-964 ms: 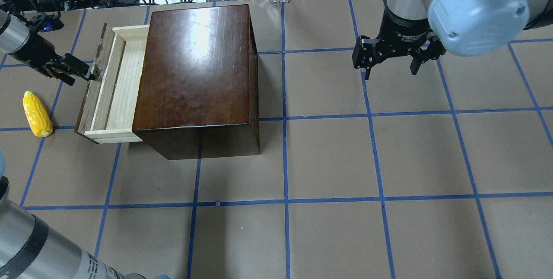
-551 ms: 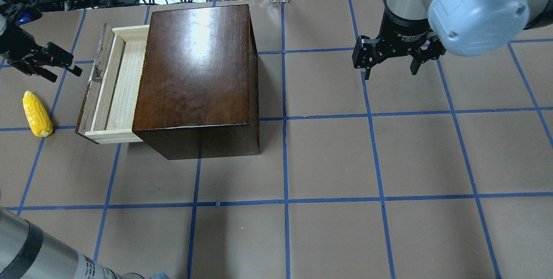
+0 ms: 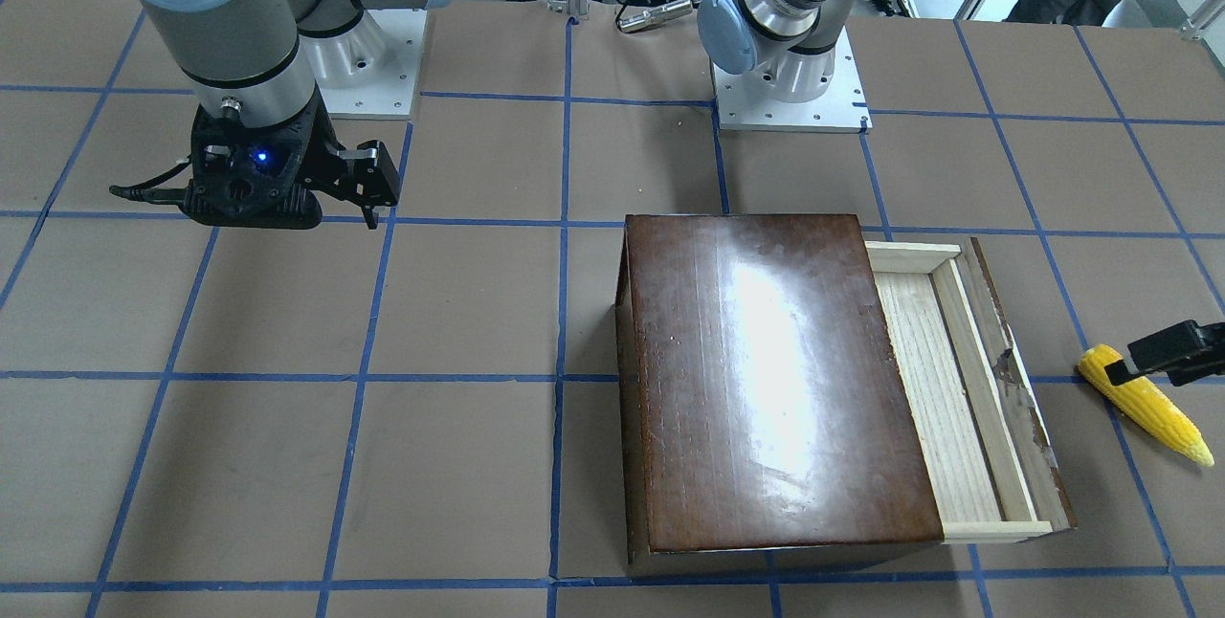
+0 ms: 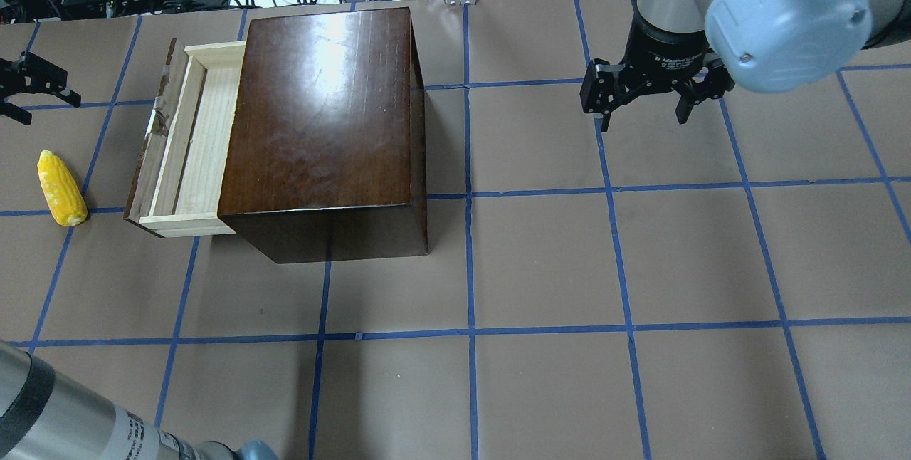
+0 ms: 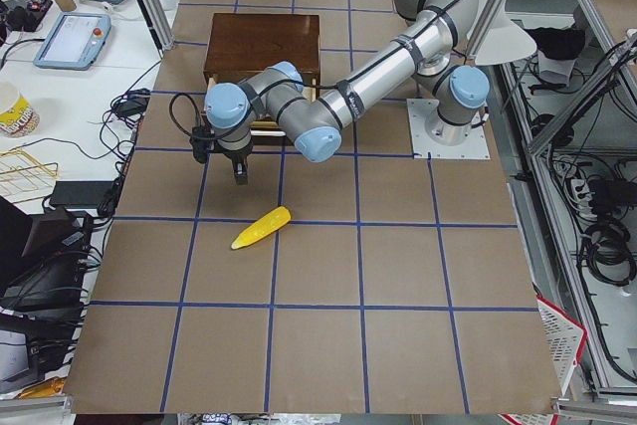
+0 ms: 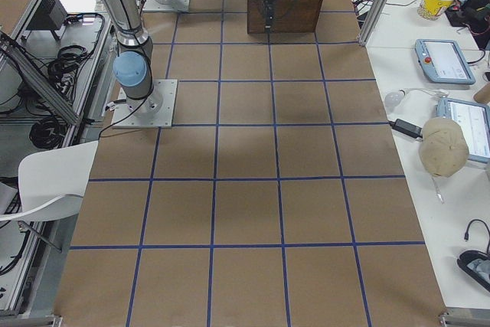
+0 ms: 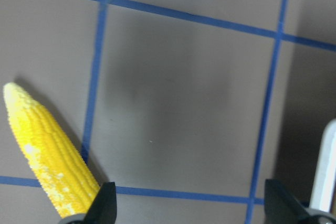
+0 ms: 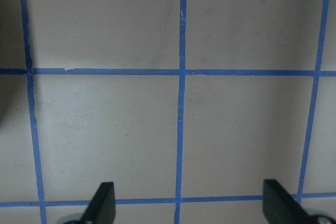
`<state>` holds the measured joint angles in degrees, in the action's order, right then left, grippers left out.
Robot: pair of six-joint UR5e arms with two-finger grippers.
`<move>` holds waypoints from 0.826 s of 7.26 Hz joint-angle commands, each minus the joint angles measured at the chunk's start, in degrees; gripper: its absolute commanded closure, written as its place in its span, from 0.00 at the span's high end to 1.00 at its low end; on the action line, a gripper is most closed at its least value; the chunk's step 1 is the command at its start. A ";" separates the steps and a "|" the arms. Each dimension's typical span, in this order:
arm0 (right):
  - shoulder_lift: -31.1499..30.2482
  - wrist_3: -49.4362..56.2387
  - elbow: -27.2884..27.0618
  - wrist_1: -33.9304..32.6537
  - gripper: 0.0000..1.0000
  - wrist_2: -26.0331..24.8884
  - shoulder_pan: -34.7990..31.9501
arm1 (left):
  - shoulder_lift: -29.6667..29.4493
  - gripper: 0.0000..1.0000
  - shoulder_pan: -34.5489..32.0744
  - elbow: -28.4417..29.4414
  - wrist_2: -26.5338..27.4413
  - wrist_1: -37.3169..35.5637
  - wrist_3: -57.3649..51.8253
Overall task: Open drawer and put corn inside
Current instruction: 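Release the handle and move the left gripper over the yellow corn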
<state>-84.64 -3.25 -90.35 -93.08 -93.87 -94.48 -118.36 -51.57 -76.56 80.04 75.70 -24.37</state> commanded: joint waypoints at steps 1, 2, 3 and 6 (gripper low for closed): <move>0.00 0.00 0.00 -0.09 1.00 0.00 0.00 | -2.30 1.00 1.99 -1.48 0.29 -6.40 1.87; 0.00 0.00 0.00 0.00 1.00 0.00 0.00 | -2.93 1.00 2.17 -3.05 1.08 -10.36 2.47; 0.00 0.00 0.00 -0.09 1.00 0.00 0.00 | -3.63 1.00 2.26 -4.11 4.74 -10.40 5.53; 0.00 0.00 0.00 -0.09 1.00 0.00 0.00 | -5.39 1.00 2.26 -6.84 11.86 -10.40 14.95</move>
<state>-84.64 -3.25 -90.35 -93.14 -93.87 -94.48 -123.03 -49.32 -82.52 88.98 65.38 -11.88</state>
